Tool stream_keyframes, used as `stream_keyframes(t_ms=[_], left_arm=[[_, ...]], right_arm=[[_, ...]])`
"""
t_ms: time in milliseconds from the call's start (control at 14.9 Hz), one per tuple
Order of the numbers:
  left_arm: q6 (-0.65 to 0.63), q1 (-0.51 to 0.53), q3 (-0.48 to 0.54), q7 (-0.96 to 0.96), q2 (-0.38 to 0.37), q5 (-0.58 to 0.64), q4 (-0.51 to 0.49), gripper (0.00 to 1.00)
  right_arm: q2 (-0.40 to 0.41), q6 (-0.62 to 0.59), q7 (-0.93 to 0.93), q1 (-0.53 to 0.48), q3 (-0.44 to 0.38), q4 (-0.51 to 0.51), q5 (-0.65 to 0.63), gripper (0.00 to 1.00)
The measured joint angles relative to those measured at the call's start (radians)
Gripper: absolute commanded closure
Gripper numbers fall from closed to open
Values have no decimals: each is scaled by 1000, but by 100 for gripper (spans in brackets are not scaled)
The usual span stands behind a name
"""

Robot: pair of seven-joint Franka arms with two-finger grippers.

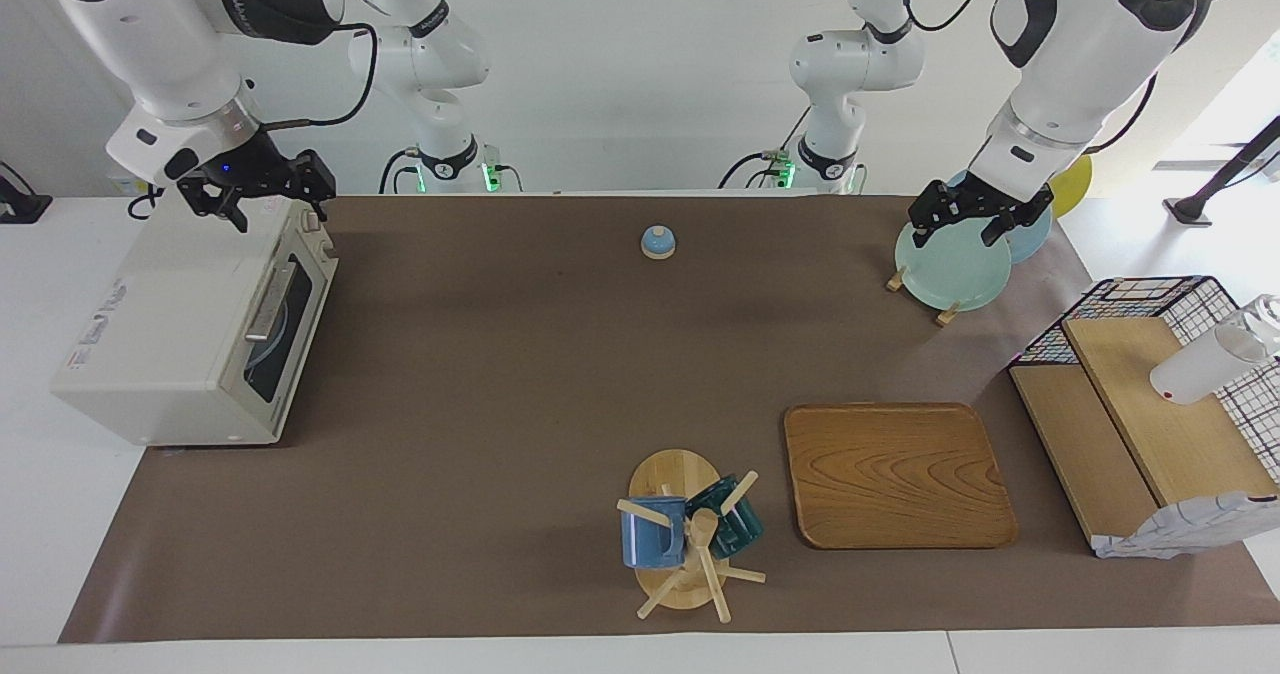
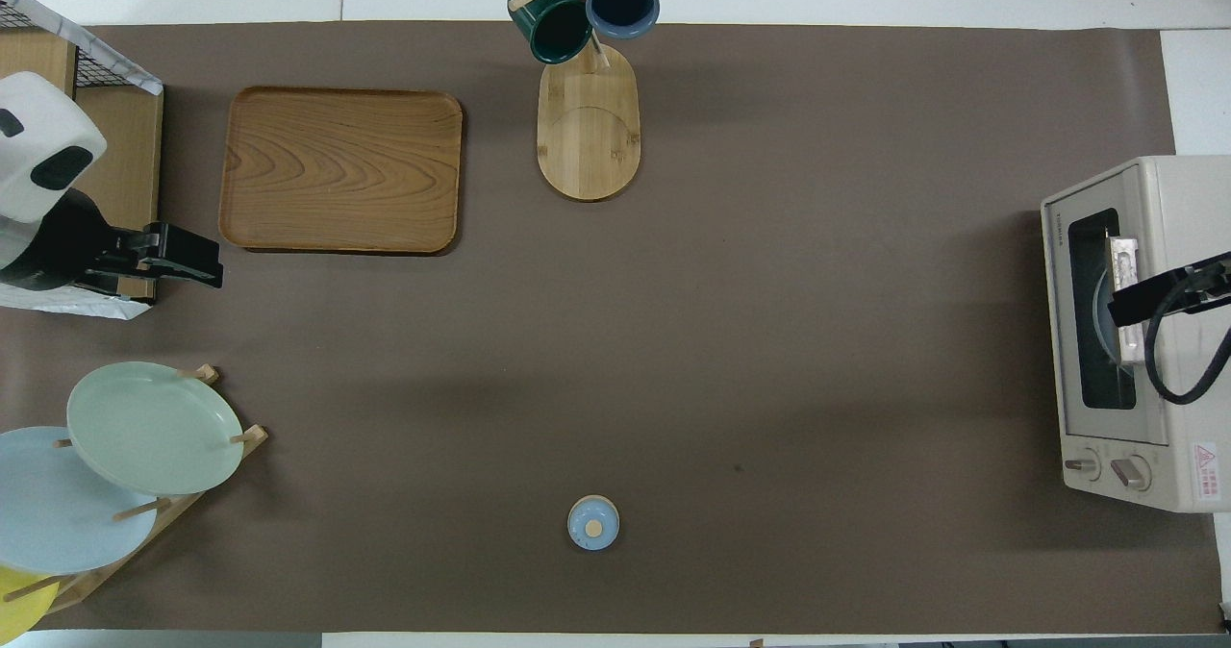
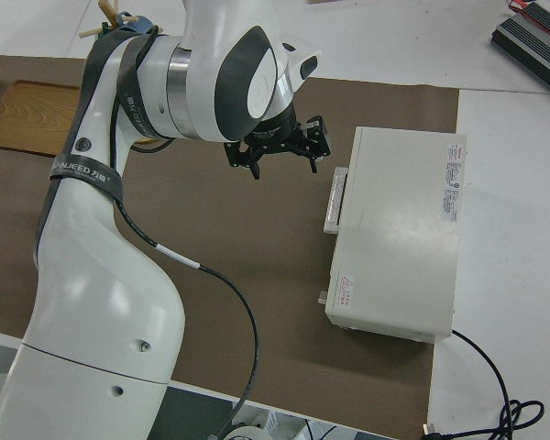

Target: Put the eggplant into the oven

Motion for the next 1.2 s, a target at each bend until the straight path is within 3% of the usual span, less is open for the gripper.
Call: stream_keyframes(t_ms=[335,1204], left_arm=[[0,0,0,0,0,0,0,0],[0,0,0,0,0,0,0,0]], right_arm=[[0,0,80,20,-1,1,0,0],[0,9,87,18,-11,12,1,0]])
